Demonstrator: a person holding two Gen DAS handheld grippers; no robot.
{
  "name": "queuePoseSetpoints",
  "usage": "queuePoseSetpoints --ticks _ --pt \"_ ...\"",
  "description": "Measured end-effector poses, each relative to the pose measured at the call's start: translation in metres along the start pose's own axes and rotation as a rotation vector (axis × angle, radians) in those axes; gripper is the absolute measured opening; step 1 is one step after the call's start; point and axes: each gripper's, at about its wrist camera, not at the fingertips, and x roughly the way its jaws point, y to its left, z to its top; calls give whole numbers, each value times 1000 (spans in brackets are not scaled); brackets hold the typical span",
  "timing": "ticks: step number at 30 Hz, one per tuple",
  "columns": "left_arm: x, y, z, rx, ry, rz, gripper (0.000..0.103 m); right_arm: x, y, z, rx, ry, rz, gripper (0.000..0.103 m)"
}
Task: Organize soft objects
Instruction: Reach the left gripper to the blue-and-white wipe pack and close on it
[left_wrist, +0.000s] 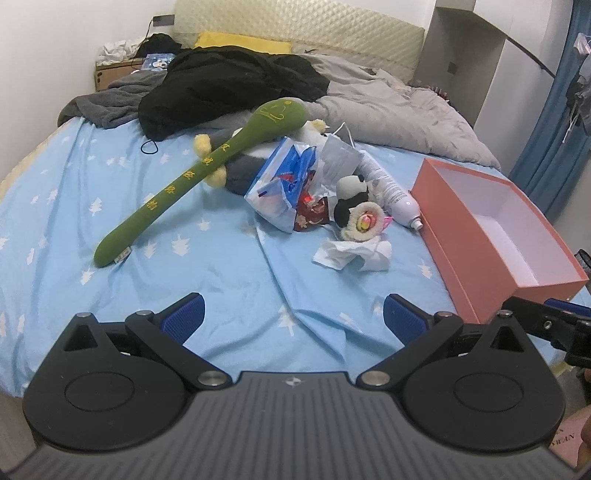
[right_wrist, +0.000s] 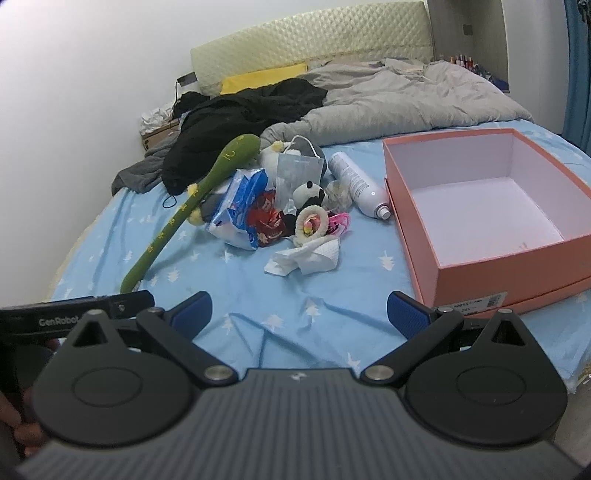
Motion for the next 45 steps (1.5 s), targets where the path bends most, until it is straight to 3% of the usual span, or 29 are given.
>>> queuePoseSetpoints --ticks 16,28,31,33,34,35,36,40,45 --pt "104 28 28 -45 28 19 103 82 -5 22 -13 42 25 101" --pt "189 48 51 -77 1 -20 103 163 -13 38 -69 -6 2 101" --pt "207 52 56 -94 11 -45 103 180 -17 42 -32 -8 54 101" --pt "217 53 59 -98 12 -49 103 189 -16 44 -28 -21 36 101" --pt "221 53 60 -98 9 -52 103 195 -17 46 -29 -23 44 99" --pt "226 54 62 -98 7 -56 103 200 -17 48 -23 -23 48 88" --pt "230 54 63 -98 6 -60 103 205 -17 50 -13 -16 37 69" --pt "248 57 71 -100 4 -74 103 231 -24 56 34 30 -2 63" --pt "261 60 78 -122 -32 -103 96 253 -29 59 58 46 -22 36"
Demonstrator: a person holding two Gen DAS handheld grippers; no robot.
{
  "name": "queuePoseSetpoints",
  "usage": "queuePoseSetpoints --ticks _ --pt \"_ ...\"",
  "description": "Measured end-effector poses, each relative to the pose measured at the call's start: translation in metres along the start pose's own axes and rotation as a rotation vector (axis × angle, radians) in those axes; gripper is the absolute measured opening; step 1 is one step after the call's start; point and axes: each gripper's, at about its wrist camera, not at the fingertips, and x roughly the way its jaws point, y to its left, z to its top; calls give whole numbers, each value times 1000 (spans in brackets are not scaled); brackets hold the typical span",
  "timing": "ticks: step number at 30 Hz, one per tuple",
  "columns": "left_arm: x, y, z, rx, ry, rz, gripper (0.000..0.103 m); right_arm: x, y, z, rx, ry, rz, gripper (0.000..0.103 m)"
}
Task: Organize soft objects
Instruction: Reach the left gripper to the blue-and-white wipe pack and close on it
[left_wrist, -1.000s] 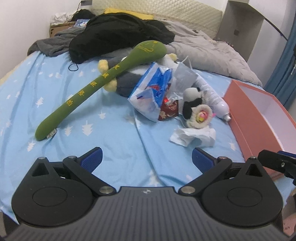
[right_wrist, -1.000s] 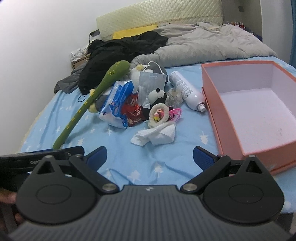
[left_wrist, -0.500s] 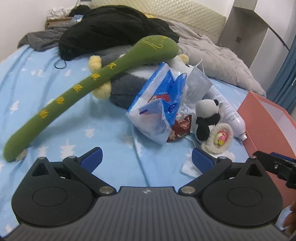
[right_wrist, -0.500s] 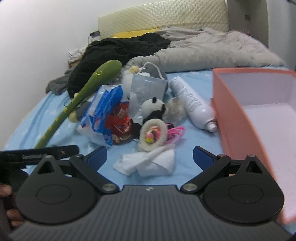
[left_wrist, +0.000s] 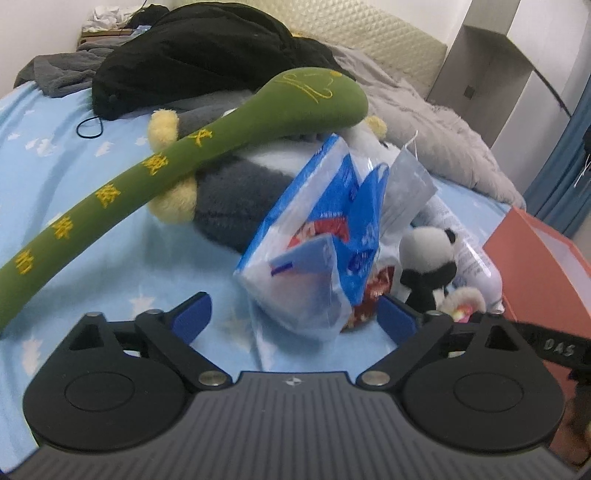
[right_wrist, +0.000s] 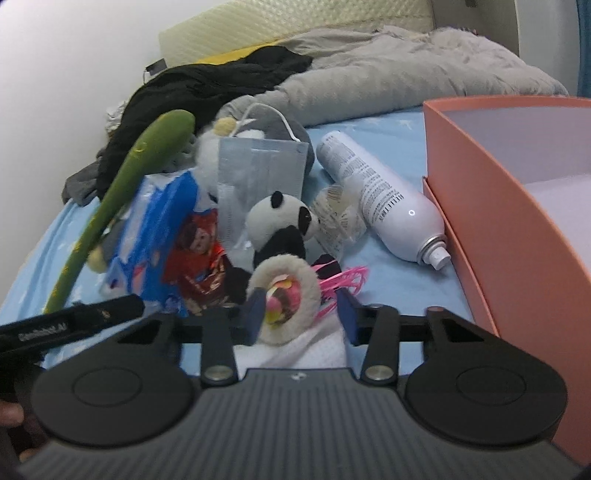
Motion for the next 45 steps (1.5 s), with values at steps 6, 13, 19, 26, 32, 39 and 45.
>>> queuePoseSetpoints --ticks 6,13,19,26,32,39,45 --pt "14 2 7 -27 -22 -40 79 14 -3 5 36 3 29 34" --pt "10 4 8 -55 -34 -49 45 17 -6 6 103 24 90 20" --pt "-3 3 5 -53 -34 -12 30 8 0 5 94 38 112 12" --pt "-33 1 1 -65 -54 7 26 -16 14 11 66 7 147 11" --pt "-62 1 -8 -68 -43 31 26 -35 27 5 36 9 153 11" --pt "-95 -2 -24 -55 -12 64 26 -58 41 -8 -1 21 119 11" --pt "-122 -7 -38 -61 34 126 26 -79 46 -15 -3 44 117 11"
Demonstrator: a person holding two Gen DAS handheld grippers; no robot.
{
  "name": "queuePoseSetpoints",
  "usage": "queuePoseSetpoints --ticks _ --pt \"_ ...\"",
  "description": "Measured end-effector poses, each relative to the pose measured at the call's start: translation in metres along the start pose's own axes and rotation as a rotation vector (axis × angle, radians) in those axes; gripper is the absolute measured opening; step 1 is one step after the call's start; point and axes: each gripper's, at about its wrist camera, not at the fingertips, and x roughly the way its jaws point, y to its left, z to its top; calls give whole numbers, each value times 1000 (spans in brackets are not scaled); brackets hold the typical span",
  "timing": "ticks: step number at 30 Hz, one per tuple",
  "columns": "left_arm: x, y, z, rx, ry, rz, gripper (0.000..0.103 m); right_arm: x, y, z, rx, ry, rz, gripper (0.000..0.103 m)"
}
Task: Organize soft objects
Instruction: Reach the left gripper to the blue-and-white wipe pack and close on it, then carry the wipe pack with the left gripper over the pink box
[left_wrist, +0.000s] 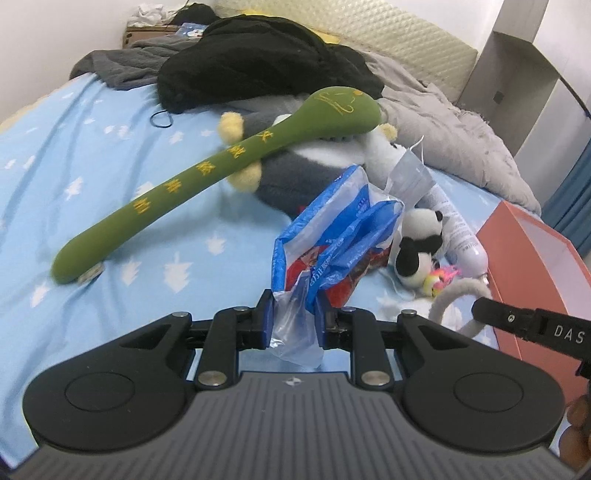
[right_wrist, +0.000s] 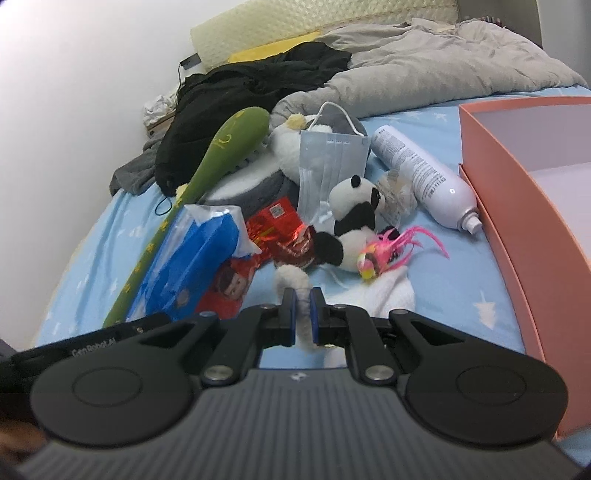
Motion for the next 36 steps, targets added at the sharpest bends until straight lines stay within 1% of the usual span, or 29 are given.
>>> queuePoseSetpoints --ticks 3,8,15,18,22,27,32,36 --pt "-16 0 -8 -22 20 -18 26 -11 5 -5 -28 0 -17 11" --pt "-40 -9 -19 -13 36 -33 26 -31 10 -12 -39 6 -39 11" --pt "-54 -21 -33 -15 95 -64 26 -59 11 -28 -51 -3 -96 11" --pt "-57 -27 -33 2 115 -75 26 -67 4 -36 -16 5 -115 11" --pt "-59 -37 -24 30 129 -95 26 -77 -5 -42 26 7 -124 11" --pt "-63 -59 -7 75 126 -128 26 -92 -10 -35 35 -34 -128 11" --pt "-74 -85 15 112 94 -174 26 -107 -12 -15 31 -94 -125 11" --pt "-87 -105 36 136 55 -210 26 -121 -13 7 10 -162 -125 12"
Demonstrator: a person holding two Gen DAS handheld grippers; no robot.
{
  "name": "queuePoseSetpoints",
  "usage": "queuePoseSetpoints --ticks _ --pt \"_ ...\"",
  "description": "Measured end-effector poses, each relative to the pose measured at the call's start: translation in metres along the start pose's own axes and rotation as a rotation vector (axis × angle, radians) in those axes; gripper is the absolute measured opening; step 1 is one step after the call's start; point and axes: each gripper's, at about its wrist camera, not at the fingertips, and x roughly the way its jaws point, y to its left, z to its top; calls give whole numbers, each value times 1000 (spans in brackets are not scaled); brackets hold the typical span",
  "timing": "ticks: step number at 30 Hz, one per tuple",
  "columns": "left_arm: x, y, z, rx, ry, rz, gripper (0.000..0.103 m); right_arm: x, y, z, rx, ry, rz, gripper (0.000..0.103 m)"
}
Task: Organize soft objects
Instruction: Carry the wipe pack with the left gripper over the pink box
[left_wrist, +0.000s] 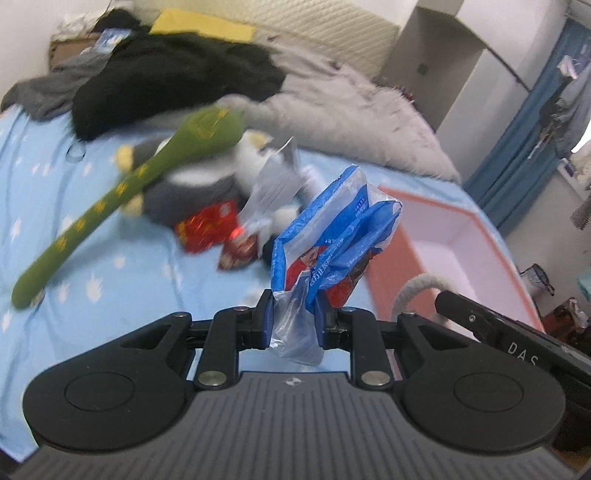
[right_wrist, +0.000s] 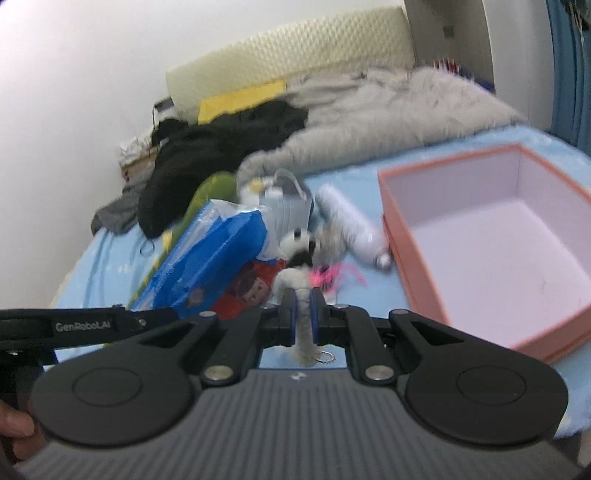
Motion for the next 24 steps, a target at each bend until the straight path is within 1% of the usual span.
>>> queuePoseSetpoints --ticks 9,15,18,20,23,24 --pt "-20 -44 51 63 -93 -61 26 -26 -8 54 -54 -141 -18 12" --pt "-18 -82 82 135 -120 -109 26 -42 -24 90 -84 -206 -61 11" --pt "-8 -106 93 171 -104 -142 26 -44 -40 105 -86 -208 -91 11" --pt "3 -121 95 193 -84 -153 26 -41 -55 114 -73 -186 -112 12" --pt "30 -146 98 220 -12 -179 26 -32 -78 121 -47 -136 -142 12" --pt "38 -153 97 232 10 -178 26 -28 -86 123 -35 -116 -155 12"
